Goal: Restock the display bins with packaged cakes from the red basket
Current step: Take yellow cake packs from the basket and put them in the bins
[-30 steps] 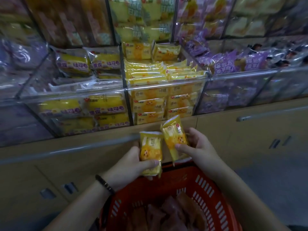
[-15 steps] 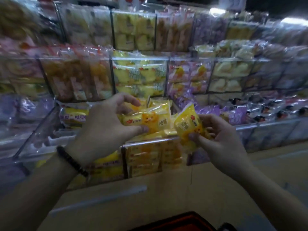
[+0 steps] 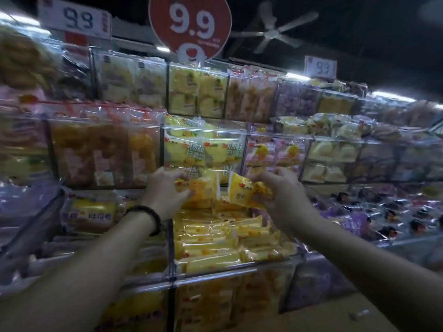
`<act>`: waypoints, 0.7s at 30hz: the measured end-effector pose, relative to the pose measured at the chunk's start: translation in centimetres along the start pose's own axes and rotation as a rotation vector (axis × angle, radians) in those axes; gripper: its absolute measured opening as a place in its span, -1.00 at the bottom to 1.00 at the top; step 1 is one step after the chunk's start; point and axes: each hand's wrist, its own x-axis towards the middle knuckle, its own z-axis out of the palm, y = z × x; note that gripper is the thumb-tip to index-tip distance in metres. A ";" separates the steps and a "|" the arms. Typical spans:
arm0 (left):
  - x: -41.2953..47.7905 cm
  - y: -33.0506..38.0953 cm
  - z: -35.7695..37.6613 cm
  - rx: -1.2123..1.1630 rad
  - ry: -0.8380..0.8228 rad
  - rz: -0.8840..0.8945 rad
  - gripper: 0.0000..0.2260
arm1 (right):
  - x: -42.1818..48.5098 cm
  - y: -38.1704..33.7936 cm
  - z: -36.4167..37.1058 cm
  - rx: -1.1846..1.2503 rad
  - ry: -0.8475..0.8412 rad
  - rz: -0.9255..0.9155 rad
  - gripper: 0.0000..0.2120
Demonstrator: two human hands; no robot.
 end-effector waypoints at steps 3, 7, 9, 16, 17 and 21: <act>0.3 -1.3 1.1 0.088 -0.059 -0.037 -0.72 | 1.7 0.2 1.2 -0.033 -0.021 -0.002 -0.59; 0.4 -1.1 1.4 0.224 -0.020 -0.029 -0.75 | 3.6 0.0 3.0 -0.141 -0.080 -0.043 -0.62; 0.4 -1.3 1.5 0.223 -0.004 -0.041 -0.76 | 4.5 -0.7 4.0 -0.167 -0.109 -0.049 -0.62; 0.5 -1.7 1.6 0.205 -0.043 -0.063 -0.70 | 6.3 -1.1 7.6 -0.468 -0.207 -0.062 -0.55; 0.5 -1.7 1.5 0.197 -0.054 -0.070 -0.69 | 6.5 -1.3 7.8 -0.518 -0.199 -0.068 -0.56; 0.3 -1.4 1.3 0.238 -0.009 -0.127 -0.72 | 7.2 -2.2 8.2 -0.673 -0.194 -0.091 -0.62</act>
